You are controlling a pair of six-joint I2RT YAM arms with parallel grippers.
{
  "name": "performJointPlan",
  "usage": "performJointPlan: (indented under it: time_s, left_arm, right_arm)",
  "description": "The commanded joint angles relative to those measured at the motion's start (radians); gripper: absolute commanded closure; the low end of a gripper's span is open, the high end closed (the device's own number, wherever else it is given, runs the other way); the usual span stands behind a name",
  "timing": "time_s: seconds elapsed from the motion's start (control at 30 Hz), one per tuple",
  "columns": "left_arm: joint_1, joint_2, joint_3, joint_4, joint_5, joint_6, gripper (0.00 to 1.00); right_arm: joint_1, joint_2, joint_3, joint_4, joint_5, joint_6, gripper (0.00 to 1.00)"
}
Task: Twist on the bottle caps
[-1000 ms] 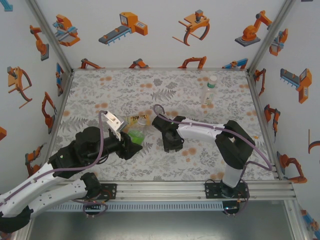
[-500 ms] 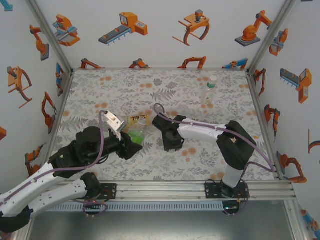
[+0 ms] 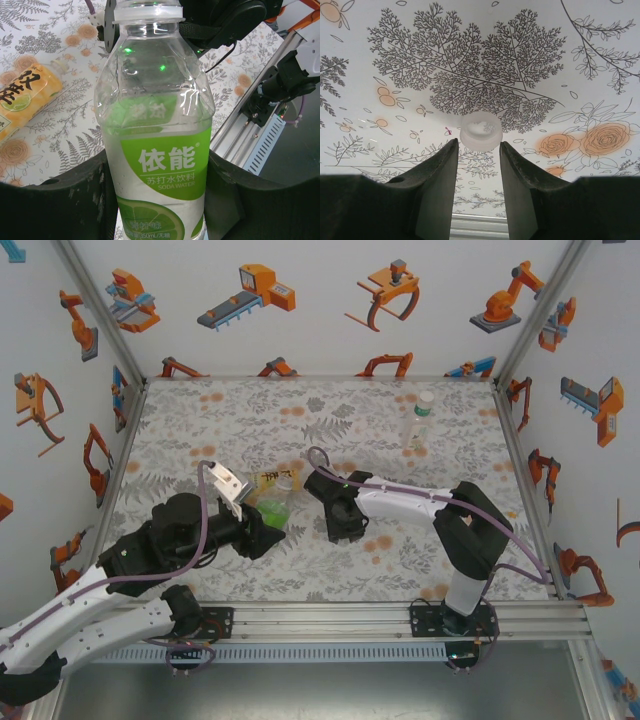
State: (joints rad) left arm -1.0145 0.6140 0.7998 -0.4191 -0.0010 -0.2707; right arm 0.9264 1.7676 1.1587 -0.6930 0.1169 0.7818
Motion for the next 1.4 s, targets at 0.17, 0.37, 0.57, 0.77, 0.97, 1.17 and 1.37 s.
performJointPlan:
  time_s: [0.17, 0.37, 0.57, 0.77, 0.97, 1.17, 1.37]
  left_arm:
    - [0.003, -0.002, 0.003, 0.014, -0.008, -0.017, 0.96]
    - [0.003, -0.001, 0.001, 0.014, -0.010, -0.018, 0.96]
    - [0.002, 0.008, 0.004, 0.017, -0.009, -0.018, 0.96]
    - [0.002, 0.017, 0.007, 0.020, -0.008, -0.016, 0.96]
    - [0.002, 0.022, 0.007, 0.025, -0.003, -0.016, 0.96]
    - [0.002, 0.024, 0.010, 0.023, -0.004, -0.016, 0.96]
    - [0.002, 0.022, 0.010, 0.020, -0.003, -0.018, 0.96]
  right_arm:
    - [0.006, 0.013, 0.002, 0.012, -0.013, -0.004, 0.61]
    - [0.005, 0.019, -0.003, 0.010, -0.010, -0.004, 0.60]
    - [0.006, 0.013, -0.002, 0.005, -0.004, -0.004, 0.60]
    - [0.005, 0.000, -0.005, 0.002, 0.011, -0.004, 0.60]
    - [0.002, 0.007, -0.021, 0.017, 0.006, -0.005, 0.60]
    - [-0.001, 0.015, -0.038, 0.042, -0.012, -0.001, 0.60]
    - [-0.006, 0.020, -0.063, 0.072, -0.028, 0.003, 0.60]
